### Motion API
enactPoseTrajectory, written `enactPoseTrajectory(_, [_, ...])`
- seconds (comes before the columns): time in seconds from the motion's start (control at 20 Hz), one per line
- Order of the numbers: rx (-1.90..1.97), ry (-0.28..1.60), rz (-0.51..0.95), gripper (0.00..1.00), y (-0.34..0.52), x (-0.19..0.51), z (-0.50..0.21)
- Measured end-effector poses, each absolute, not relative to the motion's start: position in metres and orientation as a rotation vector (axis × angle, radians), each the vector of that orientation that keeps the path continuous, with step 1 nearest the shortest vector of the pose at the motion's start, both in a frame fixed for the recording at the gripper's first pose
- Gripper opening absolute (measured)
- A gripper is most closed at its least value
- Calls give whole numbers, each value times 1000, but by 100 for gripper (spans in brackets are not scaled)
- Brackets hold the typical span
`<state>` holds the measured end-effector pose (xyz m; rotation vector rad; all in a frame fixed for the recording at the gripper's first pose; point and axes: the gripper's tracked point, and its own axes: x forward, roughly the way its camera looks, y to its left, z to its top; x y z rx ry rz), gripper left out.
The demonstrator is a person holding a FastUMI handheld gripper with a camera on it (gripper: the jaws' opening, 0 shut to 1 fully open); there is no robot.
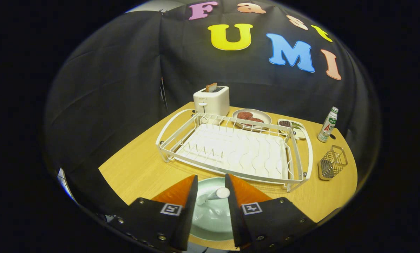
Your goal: Take the plate from the dish rack, then take the spoon from the basket and place it into the plate.
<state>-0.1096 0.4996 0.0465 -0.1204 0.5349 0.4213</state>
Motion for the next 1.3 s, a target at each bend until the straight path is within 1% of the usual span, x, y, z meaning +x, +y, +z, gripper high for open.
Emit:
enactPoseTrajectory(0.05, [-126,535,405,55,493,-109,48])
enactPoseTrajectory(0.1, [-121,533,399,59,491,-108,48])
enactPoseTrajectory(0.25, [-121,511,369,59,482,-104,55])
enactPoseTrajectory(0.3, [-126,500,356,61,477,-103,60])
enactPoseTrajectory(0.35, [-137,489,338,68,473,-100,61])
enactPoseTrajectory(0.4, [-146,487,326,85,469,-98,63])
enactPoseTrajectory(0.45, [-145,488,325,87,470,-97,62])
enactPoseTrajectory(0.7, [-140,474,326,87,467,-92,67])
enactPoseTrajectory(0.85, [-157,414,296,87,455,-87,96])
enactPoseTrajectory(0.95, [-145,343,277,87,448,-83,131])
enactPoseTrajectory(1.15, [-107,136,219,87,428,-73,223])
enactPoseTrajectory(1.3, [-89,47,182,87,411,-65,265])
